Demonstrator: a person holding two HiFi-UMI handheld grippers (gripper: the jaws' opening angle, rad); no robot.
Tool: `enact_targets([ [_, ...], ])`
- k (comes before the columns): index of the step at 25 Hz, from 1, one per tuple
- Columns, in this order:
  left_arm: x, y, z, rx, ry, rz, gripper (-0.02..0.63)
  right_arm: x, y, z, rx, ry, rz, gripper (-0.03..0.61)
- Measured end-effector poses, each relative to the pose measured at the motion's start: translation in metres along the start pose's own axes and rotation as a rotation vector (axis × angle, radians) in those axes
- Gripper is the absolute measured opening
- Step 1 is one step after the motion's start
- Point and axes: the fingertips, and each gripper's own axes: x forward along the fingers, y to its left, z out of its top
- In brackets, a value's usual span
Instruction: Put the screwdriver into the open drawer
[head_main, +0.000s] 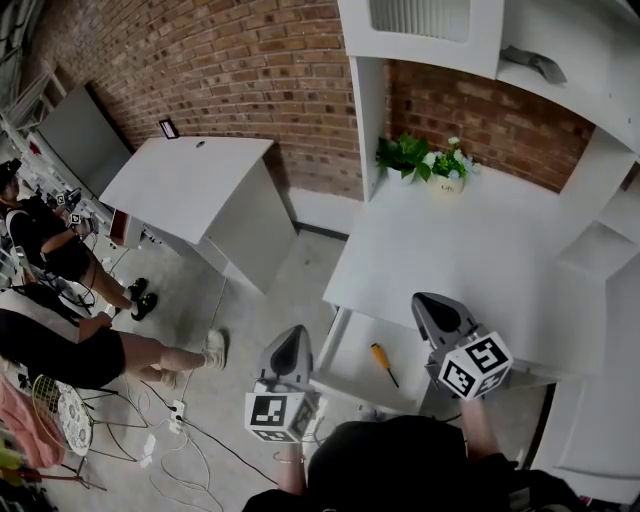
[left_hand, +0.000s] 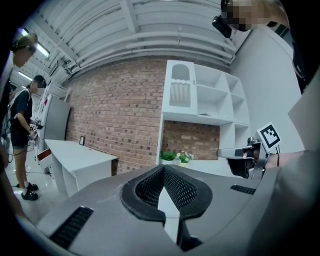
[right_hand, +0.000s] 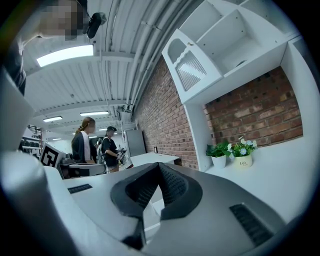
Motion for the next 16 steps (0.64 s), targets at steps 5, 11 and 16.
enact_targets([
  [5,0.0007,0.0009,-0.0003,0.010,0.000,0.004,0.008,0.0000,-0.0024,-0.0015,0.005,-0.004,-0.004,0.014],
  [11,0.0010,0.0010,0.0007,0.014,0.003,0.007,0.008,0.0000,-0.0031,-0.0033,-0.005,0.002,-0.005,0.015],
  [16,0.0018,-0.0008,0.0000,0.013,0.009,0.012,0.008,-0.0009,-0.0057,-0.0053,-0.015,0.011,-0.008,0.014],
])
